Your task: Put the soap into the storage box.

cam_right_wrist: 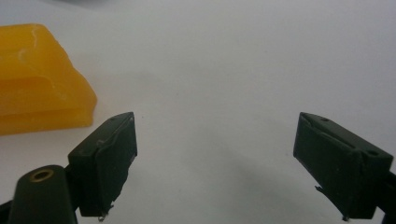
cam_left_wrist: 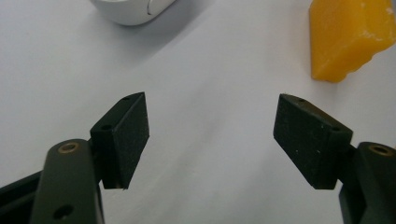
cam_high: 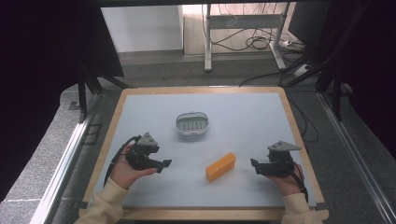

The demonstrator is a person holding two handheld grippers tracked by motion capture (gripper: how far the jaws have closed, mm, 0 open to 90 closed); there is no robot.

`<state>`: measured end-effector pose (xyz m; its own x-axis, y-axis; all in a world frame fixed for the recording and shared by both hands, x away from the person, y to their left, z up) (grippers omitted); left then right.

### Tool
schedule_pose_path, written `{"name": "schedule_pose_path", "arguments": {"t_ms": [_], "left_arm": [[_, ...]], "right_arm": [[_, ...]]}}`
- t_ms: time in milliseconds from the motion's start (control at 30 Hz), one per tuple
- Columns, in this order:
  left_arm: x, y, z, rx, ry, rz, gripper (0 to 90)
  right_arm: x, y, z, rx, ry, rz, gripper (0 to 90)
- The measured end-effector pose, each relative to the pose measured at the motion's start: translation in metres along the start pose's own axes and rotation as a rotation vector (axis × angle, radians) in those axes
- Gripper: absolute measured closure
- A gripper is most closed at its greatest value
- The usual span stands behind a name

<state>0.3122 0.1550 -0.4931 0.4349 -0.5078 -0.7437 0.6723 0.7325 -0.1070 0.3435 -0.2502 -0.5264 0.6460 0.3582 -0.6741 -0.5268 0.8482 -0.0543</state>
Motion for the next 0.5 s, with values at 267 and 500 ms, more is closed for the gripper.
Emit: {"name": "schedule_pose_path", "arguments": {"t_ms": [267,500], "left_arm": [[0.003,-0.014,0.013,0.037,0.013,-0.019,26.6],[0.005,-0.026,0.029,0.068,0.037,-0.034,26.6]], "right_arm": [[0.001,-0.001,-0.002,0.015,0.002,-0.008,13.9],[0.002,0.0,-0.003,0.009,0.014,-0.016,14.3]]}}
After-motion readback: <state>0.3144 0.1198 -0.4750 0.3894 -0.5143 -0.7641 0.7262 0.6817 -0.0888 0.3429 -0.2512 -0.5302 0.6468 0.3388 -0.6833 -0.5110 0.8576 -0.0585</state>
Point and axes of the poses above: each handheld gripper's, and its own axes: x roughly forward along the jaws, z roughly out of its top, y roughly to its left, the point moved 4 cm from there along x, roughly forward along the jaws, and after that the axes turned 2 degrees about -x, right-handed, at the moved point
